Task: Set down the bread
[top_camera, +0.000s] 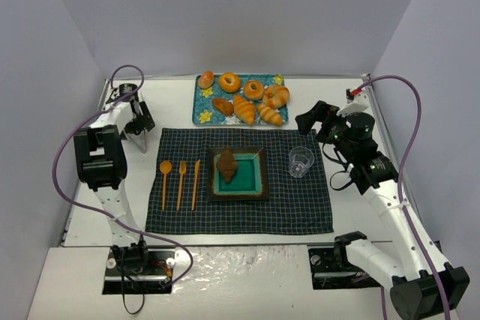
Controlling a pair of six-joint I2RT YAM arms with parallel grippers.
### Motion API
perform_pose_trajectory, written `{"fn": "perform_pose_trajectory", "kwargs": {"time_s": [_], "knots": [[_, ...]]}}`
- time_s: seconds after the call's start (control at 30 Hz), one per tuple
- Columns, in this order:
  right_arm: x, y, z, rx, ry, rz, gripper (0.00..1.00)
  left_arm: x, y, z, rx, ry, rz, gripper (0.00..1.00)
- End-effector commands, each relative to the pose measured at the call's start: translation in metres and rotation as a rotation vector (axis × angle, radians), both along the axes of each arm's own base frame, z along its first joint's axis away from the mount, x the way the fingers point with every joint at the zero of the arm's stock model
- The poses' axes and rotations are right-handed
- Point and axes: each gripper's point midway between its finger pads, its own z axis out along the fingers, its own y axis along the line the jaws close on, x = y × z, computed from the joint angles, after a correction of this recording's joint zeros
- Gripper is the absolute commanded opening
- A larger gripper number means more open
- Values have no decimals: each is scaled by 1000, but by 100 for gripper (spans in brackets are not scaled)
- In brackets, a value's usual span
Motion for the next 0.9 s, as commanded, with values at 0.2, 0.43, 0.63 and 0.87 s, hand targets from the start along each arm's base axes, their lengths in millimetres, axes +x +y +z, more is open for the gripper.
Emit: {"fn": "perform_pose_trajectory", "kwargs": {"time_s": [0.2,0.43,0.63,0.87], "knots": [[5,1,29,-4,-102,2,100,17,-51,231,34,-439,-162,83],[-3,-3,66,-6,-179,-3,100,-71,-199,335,-65,-656,-535,86],[-13,-7,99,-16,-219,-1,100,-128,-257,346,-196,-755,-665,88],[-14,-2,113,-4,-238,23,100,-155,-274,353,-247,-788,-759,88]]}}
